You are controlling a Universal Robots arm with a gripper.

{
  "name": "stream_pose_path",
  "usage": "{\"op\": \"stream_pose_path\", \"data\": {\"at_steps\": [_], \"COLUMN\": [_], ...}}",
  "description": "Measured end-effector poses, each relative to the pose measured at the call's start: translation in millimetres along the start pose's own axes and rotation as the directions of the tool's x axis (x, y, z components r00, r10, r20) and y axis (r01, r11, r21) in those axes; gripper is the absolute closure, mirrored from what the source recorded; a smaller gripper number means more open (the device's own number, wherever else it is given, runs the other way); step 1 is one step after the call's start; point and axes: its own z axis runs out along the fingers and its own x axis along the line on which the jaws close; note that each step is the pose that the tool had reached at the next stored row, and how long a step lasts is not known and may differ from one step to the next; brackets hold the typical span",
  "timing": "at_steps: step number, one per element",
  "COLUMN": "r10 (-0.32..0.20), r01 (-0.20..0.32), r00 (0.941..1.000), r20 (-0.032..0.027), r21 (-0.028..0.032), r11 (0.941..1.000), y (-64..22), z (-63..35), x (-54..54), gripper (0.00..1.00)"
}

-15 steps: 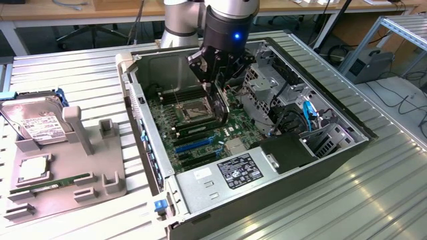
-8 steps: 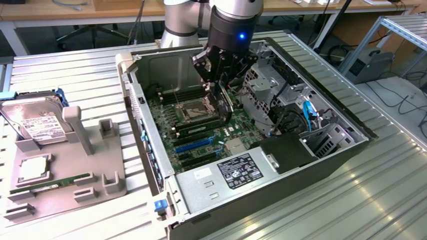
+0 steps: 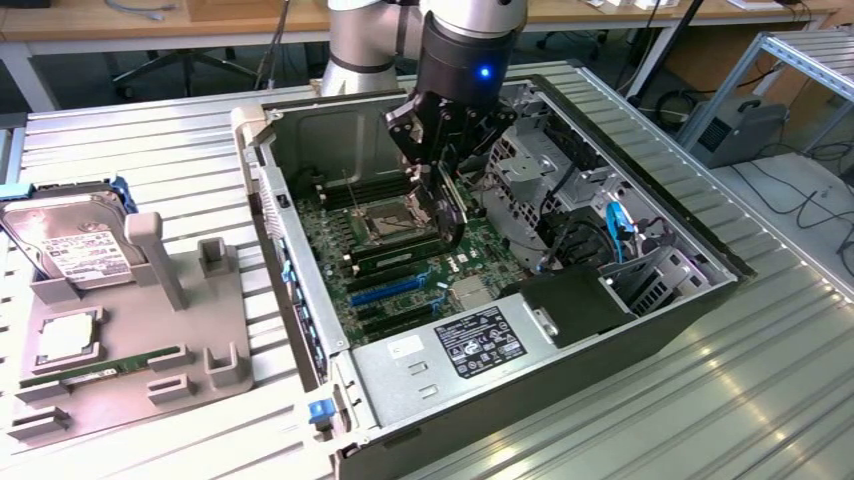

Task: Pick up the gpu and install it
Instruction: 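Pick up the gpu and move the gpu toward the slot, then insert the gpu into the slot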

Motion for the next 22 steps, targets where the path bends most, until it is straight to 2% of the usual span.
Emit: {"op": "stream_pose_path", "data": {"at_steps": [7, 14, 22], "r10": [-0.003, -0.041, -0.094], "r01": [0.003, 0.041, 0.094], "r00": [1.0000, 0.9992, 0.9956], "r20": [-0.0001, -0.0008, -0.0019], "r21": [0.0000, -0.0013, -0.0028], "r11": [1.0000, 0.9992, 0.9956], "y": [0.0, 0.0, 0.1], "z": [0.0, 0.1, 0.1], "x": [0.0, -0.5, -1.1], "gripper": [0.73, 0.73, 0.73]}}
